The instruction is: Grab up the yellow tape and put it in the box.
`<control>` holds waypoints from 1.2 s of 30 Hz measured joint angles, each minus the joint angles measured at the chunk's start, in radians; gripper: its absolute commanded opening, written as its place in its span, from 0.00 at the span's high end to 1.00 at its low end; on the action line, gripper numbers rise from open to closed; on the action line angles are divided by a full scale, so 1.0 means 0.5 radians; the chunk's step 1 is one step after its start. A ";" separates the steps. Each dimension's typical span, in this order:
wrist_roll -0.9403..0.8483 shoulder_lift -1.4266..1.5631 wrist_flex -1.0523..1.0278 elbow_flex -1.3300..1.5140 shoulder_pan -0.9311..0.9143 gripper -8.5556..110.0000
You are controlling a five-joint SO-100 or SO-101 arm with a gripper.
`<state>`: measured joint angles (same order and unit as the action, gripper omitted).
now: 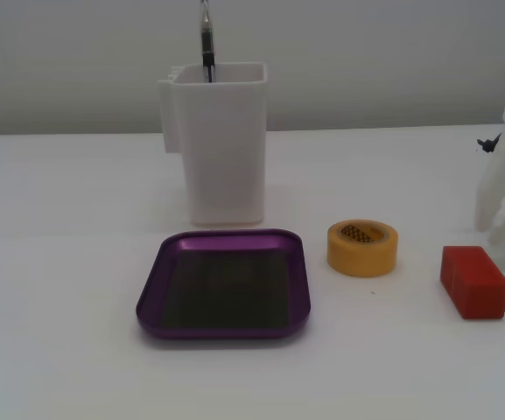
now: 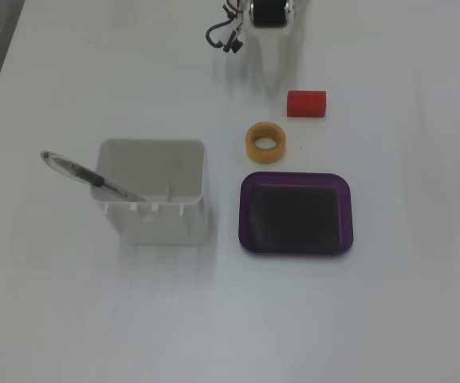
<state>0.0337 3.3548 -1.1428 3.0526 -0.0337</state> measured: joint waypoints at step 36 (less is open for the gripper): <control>-0.058 0.000 0.423 -0.141 -0.249 0.91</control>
<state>0.0046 3.3548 -0.9311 2.9821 -0.1580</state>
